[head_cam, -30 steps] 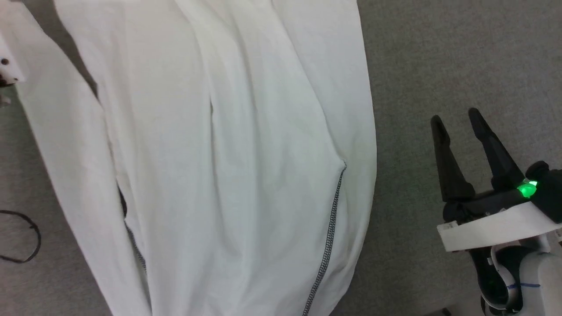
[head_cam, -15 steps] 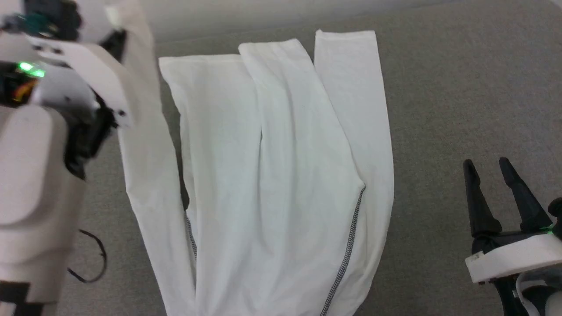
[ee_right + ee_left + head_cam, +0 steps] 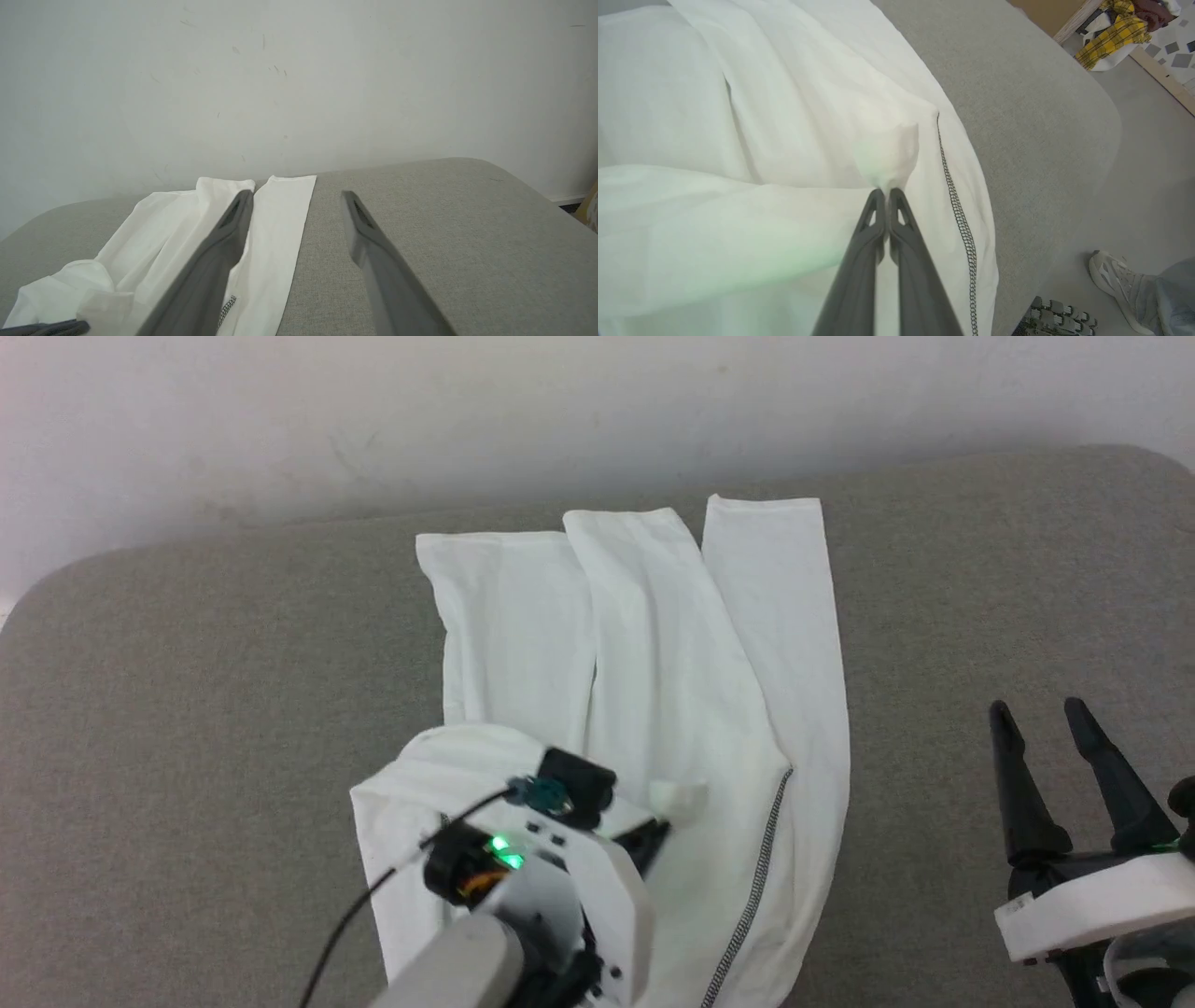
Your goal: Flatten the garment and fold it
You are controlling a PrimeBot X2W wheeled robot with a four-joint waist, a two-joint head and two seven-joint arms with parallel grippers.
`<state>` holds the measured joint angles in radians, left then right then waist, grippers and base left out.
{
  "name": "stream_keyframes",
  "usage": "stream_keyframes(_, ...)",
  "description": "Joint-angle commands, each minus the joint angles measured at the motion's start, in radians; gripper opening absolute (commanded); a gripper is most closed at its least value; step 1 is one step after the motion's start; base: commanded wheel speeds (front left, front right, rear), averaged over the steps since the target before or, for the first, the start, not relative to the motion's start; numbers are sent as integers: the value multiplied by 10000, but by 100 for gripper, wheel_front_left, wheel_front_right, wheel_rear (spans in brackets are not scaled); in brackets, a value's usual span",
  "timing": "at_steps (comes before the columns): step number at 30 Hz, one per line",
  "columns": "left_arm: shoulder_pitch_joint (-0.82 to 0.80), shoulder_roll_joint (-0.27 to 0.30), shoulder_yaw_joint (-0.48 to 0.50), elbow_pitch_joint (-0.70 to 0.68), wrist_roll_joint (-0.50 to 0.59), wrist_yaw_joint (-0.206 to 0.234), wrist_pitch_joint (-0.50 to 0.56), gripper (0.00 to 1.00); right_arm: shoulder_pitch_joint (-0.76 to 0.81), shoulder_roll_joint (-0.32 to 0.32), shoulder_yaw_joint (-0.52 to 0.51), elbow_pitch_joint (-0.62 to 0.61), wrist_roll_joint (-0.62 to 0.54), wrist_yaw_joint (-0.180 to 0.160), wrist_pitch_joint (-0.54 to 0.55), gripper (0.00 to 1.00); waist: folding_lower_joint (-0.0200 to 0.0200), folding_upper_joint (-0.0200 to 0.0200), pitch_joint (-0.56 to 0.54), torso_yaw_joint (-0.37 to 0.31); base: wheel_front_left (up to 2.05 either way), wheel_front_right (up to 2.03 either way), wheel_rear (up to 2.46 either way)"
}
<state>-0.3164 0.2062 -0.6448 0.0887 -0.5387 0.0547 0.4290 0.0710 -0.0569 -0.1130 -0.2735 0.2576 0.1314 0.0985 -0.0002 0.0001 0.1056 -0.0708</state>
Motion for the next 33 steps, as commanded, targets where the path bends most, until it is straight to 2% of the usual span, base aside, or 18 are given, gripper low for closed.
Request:
stream_keyframes(1,207,-282,-217,218,7,59,-183,0,151,39,1,-67,69,-7,53,100,2,-1,76,-207,0,0,0)
stream_keyframes(5,333,-1022,-578,856,-42,103,-721,0,213,50,46,-95,89,-7,144,100,2,-1,178,-416,0,0,0)
stream_keyframes(12,198,-1454,-1096,1937,-118,255,-1301,0,184,59,108,-86,116,-7,157,100,2,-1,345,-587,0,0,0)
stream_keyframes(14,301,-1494,-1210,2364,-321,148,-1485,0,186,61,135,-41,148,-7,137,100,2,-1,400,-590,0,0,0)
stream_keyframes(15,340,-1506,-1280,2560,-375,72,-1606,22,186,62,145,-19,164,-7,114,100,2,-1,429,-582,0,0,0)
stream_keyframes(16,385,-1514,-1351,2753,-456,-34,-1683,55,190,63,160,9,161,-7,100,100,2,-1,454,-558,0,0,0)
stream_keyframes(17,403,-1521,-1434,2920,-522,-158,-1731,100,191,63,180,35,144,-7,84,100,2,-1,465,-523,0,0,0)
stream_keyframes(19,363,-1530,-1490,3047,-599,-342,-2016,100,196,64,207,71,98,-7,50,100,2,-1,453,-413,0,0,0)
stream_keyframes(22,211,-1538,-1404,2670,-471,-534,-3111,100,195,64,230,80,-34,-7,28,100,2,-1,387,-210,0,0,0)
stream_keyframes(26,318,-1379,-1063,1928,-478,-544,-4030,100,239,36,201,18,-138,-7,70,100,2,-1,194,85,0,0,0)
stream_keyframes(30,519,-891,-304,1075,-297,-19,-5098,100,315,-60,94,-68,-250,-7,155,100,2,-1,-13,348,0,0,0)
stream_keyframes(33,769,-538,602,781,-102,866,-6016,100,392,-79,57,-79,-272,-7,215,100,2,-1,-159,539,0,0,0)
